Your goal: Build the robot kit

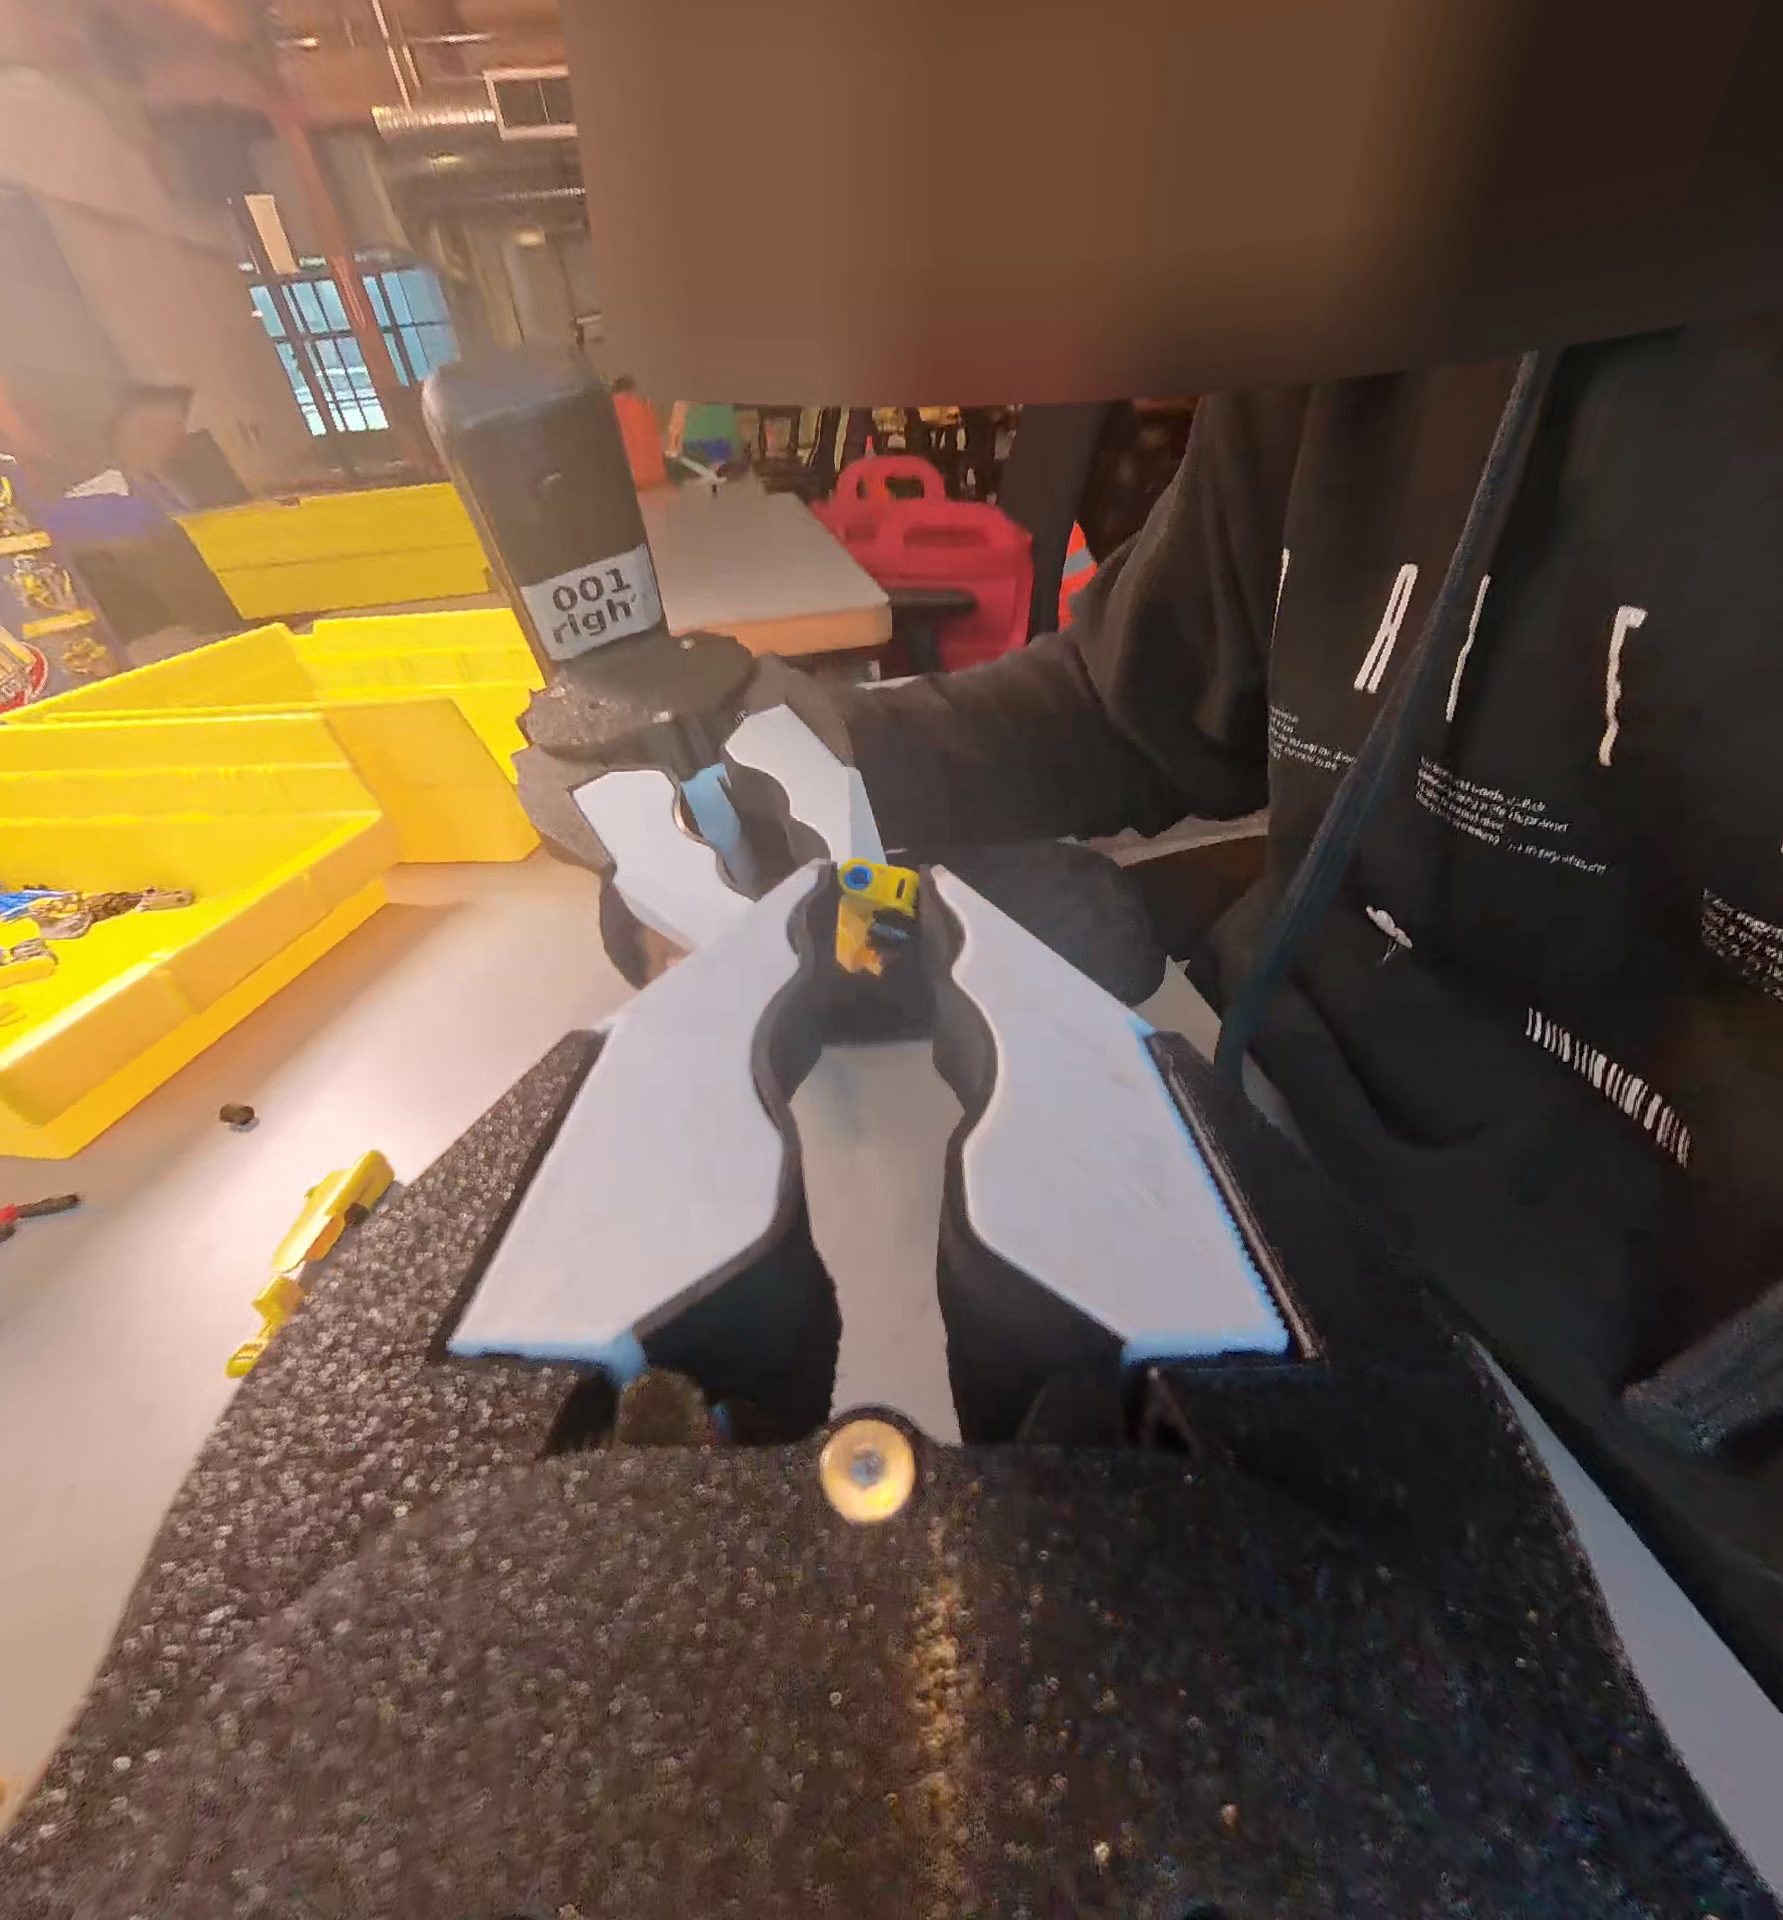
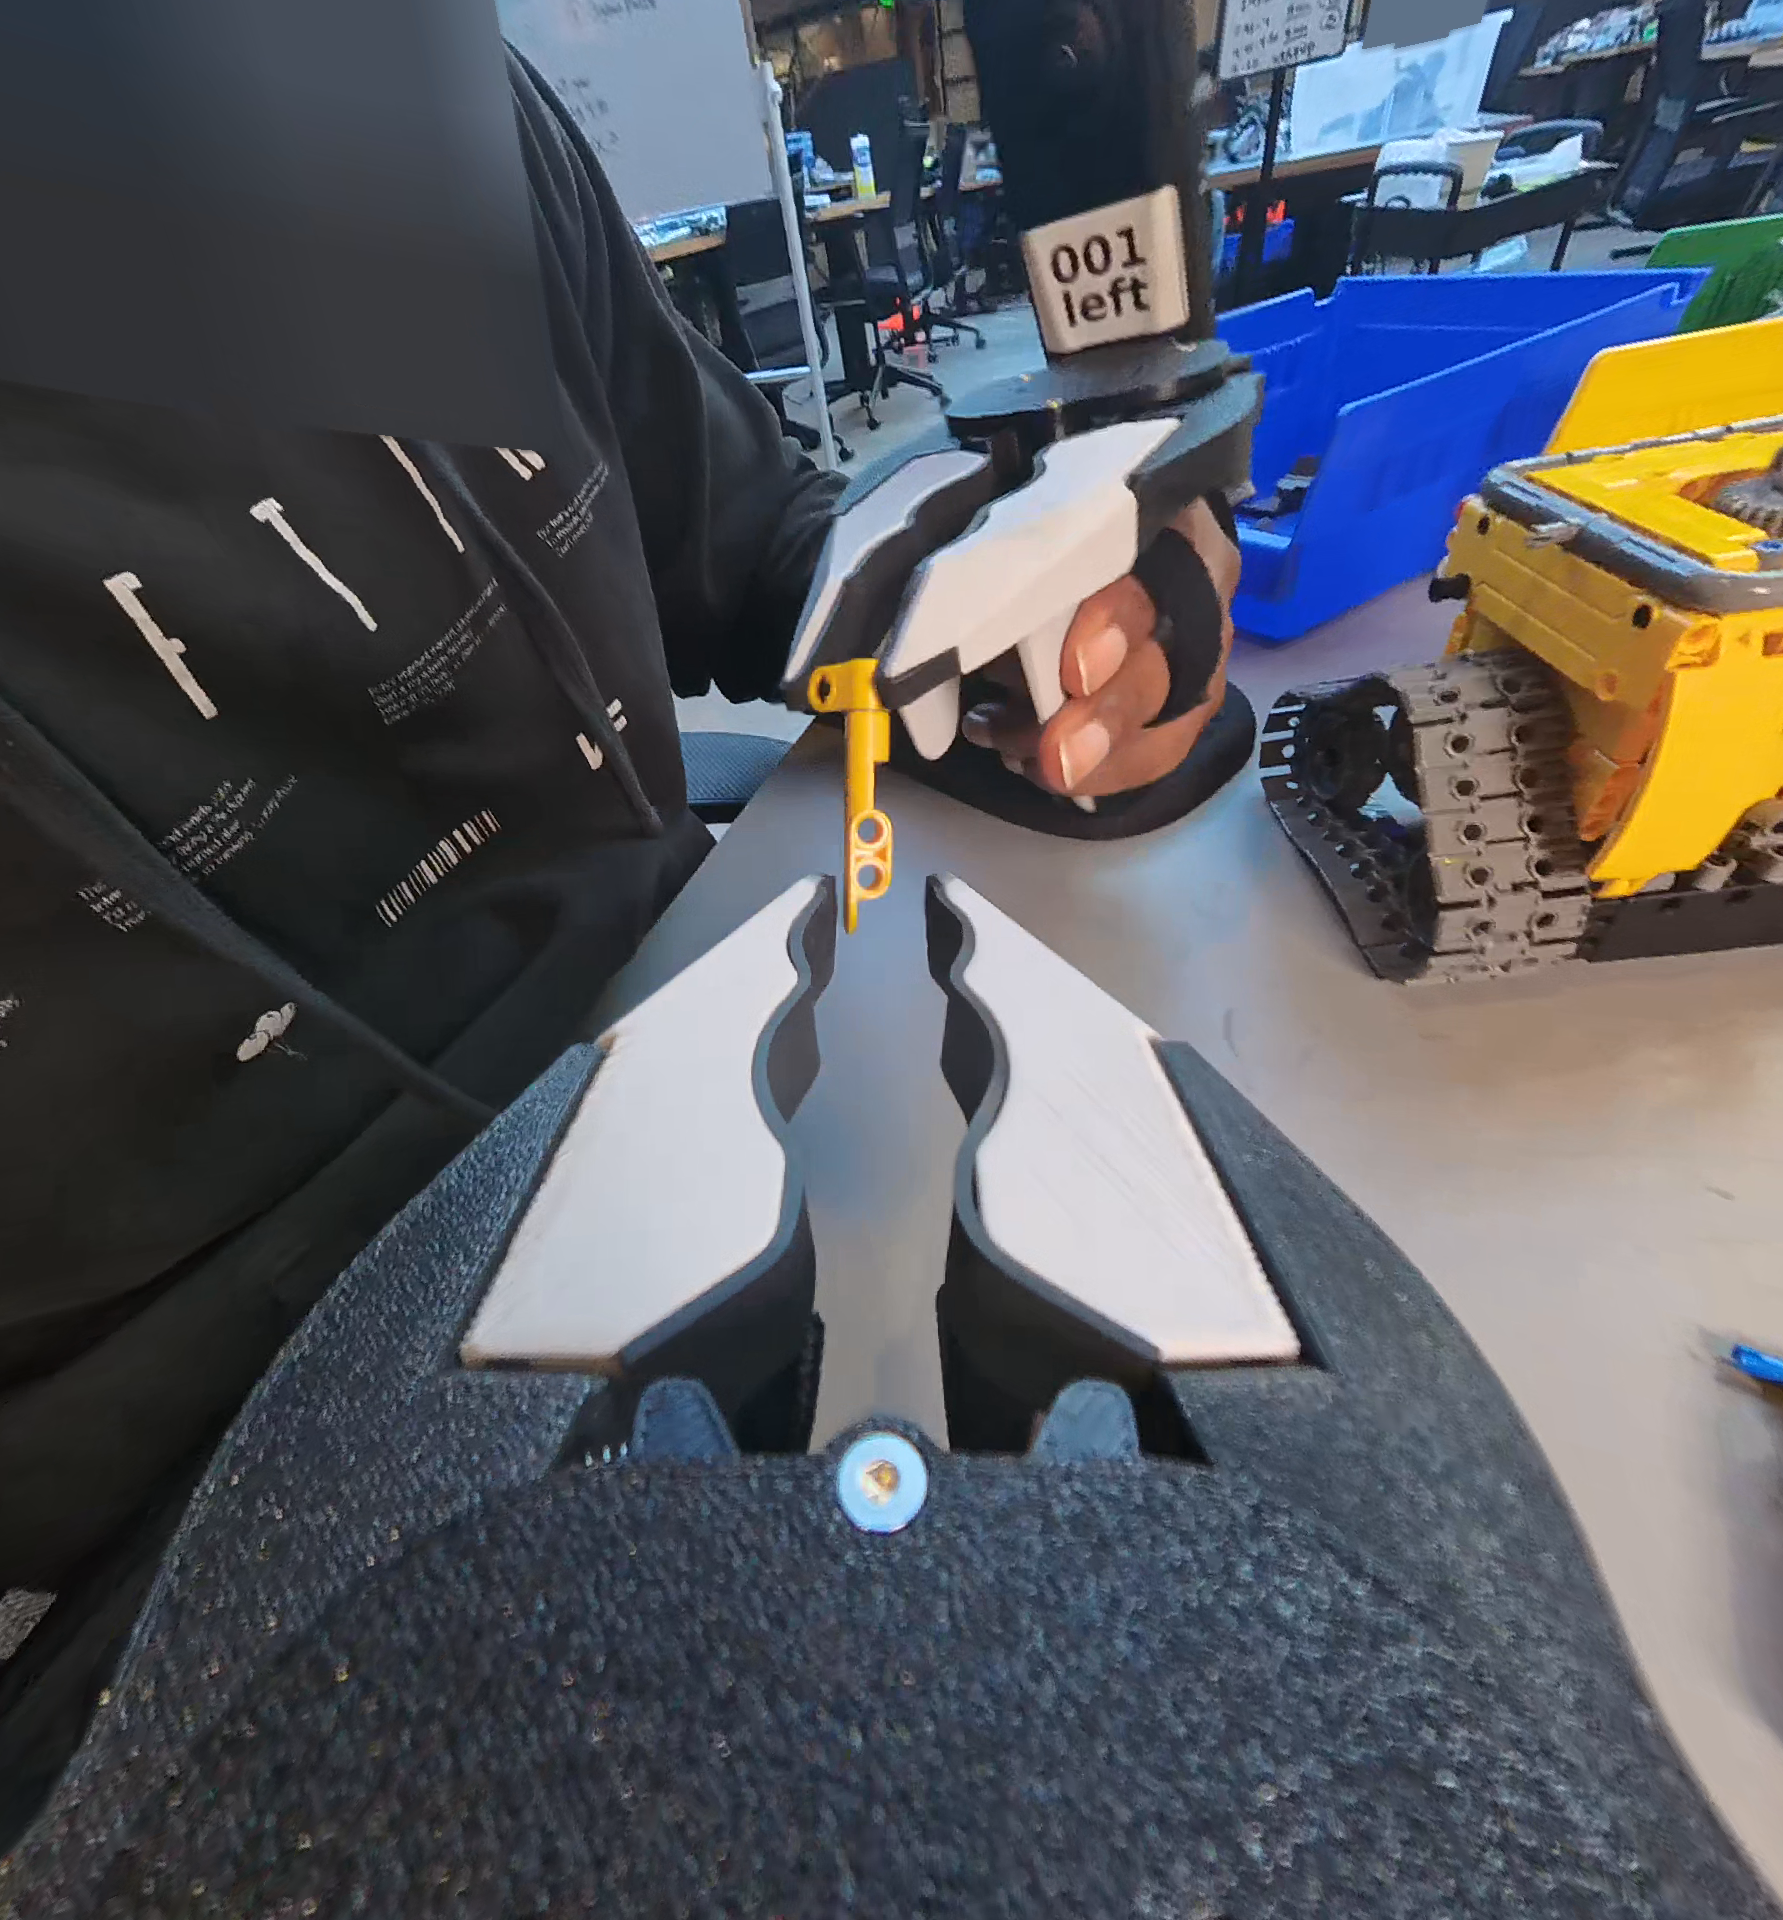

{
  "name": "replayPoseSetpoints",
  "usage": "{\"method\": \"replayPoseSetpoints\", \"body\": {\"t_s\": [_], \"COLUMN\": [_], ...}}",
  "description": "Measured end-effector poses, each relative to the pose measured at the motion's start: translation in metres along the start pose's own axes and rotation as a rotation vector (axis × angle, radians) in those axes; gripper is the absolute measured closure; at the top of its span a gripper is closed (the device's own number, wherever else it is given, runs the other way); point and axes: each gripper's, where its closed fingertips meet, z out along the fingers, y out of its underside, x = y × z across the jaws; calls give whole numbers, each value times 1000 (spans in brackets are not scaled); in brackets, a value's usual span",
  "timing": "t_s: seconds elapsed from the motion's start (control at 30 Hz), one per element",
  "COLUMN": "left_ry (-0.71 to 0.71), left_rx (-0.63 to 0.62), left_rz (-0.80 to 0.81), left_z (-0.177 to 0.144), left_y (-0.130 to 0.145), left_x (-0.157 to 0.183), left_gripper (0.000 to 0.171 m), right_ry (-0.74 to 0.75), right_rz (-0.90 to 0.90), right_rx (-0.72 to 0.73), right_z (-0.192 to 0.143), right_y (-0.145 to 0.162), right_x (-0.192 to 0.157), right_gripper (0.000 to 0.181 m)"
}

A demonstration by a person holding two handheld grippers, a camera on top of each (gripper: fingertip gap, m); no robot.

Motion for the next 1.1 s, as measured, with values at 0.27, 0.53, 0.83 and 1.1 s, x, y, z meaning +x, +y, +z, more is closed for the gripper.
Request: {"method": "replayPoseSetpoints", "body": {"t_s": [0.27,0.53,0.83,1.1], "left_ry": [-9,-113,-169,-202], "left_rx": [46,12,-115,-194], "left_rz": [-41,-228,-45,223], "left_z": [-5,-15,-15,-13], "left_y": [-4,6,17,19], "left_x": [-7,-34,-33,-23], "left_gripper": [157,150,165,165], "right_ry": [0,329,384,204], "right_rz": [70,-129,-241,-1], "right_rx": [133,2,-55,45], "right_z": [0,-14,-7,-2], "right_y": [-22,-18,-16,-18], "right_x": [1,34,32,19], "right_gripper": [173,174,174,175]}}
